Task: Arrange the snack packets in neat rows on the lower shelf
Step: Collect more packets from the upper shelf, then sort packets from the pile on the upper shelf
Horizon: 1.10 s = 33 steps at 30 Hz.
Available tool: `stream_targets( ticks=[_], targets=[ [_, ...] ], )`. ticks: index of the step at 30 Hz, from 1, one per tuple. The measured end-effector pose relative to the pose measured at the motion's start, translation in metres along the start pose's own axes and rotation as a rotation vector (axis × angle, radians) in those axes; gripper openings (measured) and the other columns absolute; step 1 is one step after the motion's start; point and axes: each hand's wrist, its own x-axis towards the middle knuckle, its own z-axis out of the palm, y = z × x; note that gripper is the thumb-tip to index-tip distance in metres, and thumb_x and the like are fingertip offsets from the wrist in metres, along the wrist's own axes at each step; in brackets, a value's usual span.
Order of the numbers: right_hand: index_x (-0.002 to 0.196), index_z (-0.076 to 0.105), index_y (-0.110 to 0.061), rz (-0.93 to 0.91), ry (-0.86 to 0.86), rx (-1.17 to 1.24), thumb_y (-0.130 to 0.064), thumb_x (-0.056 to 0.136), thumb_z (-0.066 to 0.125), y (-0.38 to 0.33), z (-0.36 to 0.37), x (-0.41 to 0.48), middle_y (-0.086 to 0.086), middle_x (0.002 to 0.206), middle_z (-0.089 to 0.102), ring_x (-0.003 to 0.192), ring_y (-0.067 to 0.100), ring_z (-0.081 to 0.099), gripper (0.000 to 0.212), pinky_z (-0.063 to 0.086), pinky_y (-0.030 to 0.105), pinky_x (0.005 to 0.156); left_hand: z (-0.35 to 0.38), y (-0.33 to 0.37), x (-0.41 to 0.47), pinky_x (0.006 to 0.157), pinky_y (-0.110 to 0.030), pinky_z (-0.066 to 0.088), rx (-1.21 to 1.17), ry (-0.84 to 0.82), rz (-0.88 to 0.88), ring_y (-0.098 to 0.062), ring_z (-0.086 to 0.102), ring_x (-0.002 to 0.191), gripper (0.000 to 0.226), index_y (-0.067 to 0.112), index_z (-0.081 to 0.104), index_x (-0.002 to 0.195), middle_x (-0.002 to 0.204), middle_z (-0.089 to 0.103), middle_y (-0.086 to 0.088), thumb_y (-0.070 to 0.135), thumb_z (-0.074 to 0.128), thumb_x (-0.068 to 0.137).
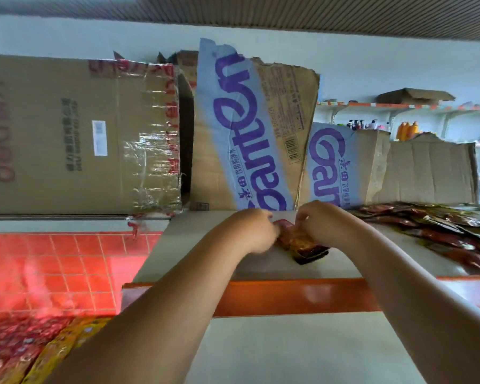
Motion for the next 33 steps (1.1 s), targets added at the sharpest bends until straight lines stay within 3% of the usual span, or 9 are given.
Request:
stream_targets(
  ticks=[5,7,12,19,22,24,28,31,33],
  targets=[
    [0.106,0.072,-0.014,-0.099,0.009,0.21,-0.01,0.098,0.05,-0.041,0.01,-0.003,0.004,0.091,0.067,0.081,0.023,0.063,0.024,0.051,0.028,0.071,-0.012,-0.02,0.004,0.094,-0.035,0.051,0.071,-0.013,-0.026,-0.026,0.064,0.112,0.042,0.014,0.062,0.134,0.127,0.065,-0.01,0.04,0.056,0.102],
    [0.103,0.07,-0.02,-0.114,-0.043,0.282,-0.001,0.095,0.045,-0.05,0.012,-0.004,0.006,0.095,0.071,0.077,0.027,0.065,0.032,0.05,0.028,0.062,-0.017,-0.027,0.003,0.099,-0.036,0.052,0.117,-0.001,-0.049,-0.025,0.062,0.114,0.051,0.016,0.058,0.139,0.131,0.062,-0.01,0.043,0.065,0.096],
    [0.127,0.058,-0.029,-0.142,-0.252,0.259,0.001,0.097,0.043,-0.046,0.01,-0.004,-0.008,0.122,0.068,0.101,0.018,0.063,0.044,0.048,0.027,0.071,-0.038,-0.049,0.005,0.097,-0.028,0.045,0.168,-0.007,-0.052,-0.025,0.056,0.127,0.066,0.024,0.044,0.155,0.152,0.05,-0.006,0.03,0.071,0.095],
    [0.131,0.06,-0.047,-0.281,-0.27,-0.019,-0.021,0.1,0.052,-0.03,-0.003,-0.003,-0.013,0.14,0.055,0.119,0.015,0.055,0.041,0.046,0.033,0.104,-0.062,-0.087,0.004,0.099,-0.027,0.043,0.257,-0.026,-0.187,-0.026,0.052,0.134,0.071,0.031,0.046,0.153,0.158,0.046,-0.003,0.024,0.077,0.091],
    [0.136,0.059,-0.041,-0.325,-0.292,-0.112,-0.019,0.102,0.049,-0.028,-0.009,-0.005,-0.012,0.141,0.056,0.122,0.015,0.055,0.042,0.045,0.03,0.104,-0.058,-0.092,0.001,0.094,-0.024,0.042,0.297,0.001,-0.23,-0.026,0.053,0.133,0.064,0.031,0.045,0.154,0.159,0.045,-0.003,0.012,0.065,0.096],
    [0.132,0.062,-0.034,-0.34,-0.289,-0.133,-0.017,0.103,0.046,-0.023,-0.016,-0.003,-0.009,0.137,0.06,0.12,0.014,0.057,0.037,0.046,0.03,0.104,-0.053,-0.091,-0.005,0.101,-0.025,0.041,0.288,0.012,-0.215,-0.024,0.052,0.134,0.058,0.035,0.045,0.154,0.16,0.044,0.001,0.023,0.061,0.1],
    [0.118,0.066,-0.03,-0.315,-0.21,-0.225,-0.027,0.103,0.048,-0.024,-0.023,0.0,-0.002,0.122,0.064,0.102,0.019,0.06,0.024,0.05,0.031,0.084,-0.05,-0.088,-0.024,0.098,-0.031,0.046,0.27,0.008,-0.224,-0.02,0.058,0.116,0.055,0.034,0.056,0.142,0.142,0.059,0.001,0.049,0.072,0.092],
    [0.131,0.057,-0.022,-0.298,-0.199,-0.35,-0.033,0.107,0.038,-0.043,-0.017,-0.006,0.0,0.116,0.06,0.086,0.015,0.053,0.032,0.034,0.02,0.057,-0.052,-0.094,-0.035,0.086,-0.029,0.048,0.303,0.049,-0.256,-0.018,0.06,0.106,0.05,0.032,0.062,0.135,0.131,0.065,0.002,0.048,0.075,0.089],
    [0.132,0.058,-0.015,-0.347,-0.21,-0.389,-0.033,0.108,0.037,-0.057,-0.008,-0.008,0.005,0.122,0.061,0.091,0.018,0.056,0.037,0.044,0.022,0.062,-0.055,-0.097,-0.043,0.084,-0.026,0.043,0.302,0.082,-0.273,-0.019,0.058,0.111,0.057,0.03,0.059,0.142,0.139,0.061,0.002,0.044,0.076,0.089]
  ],
)
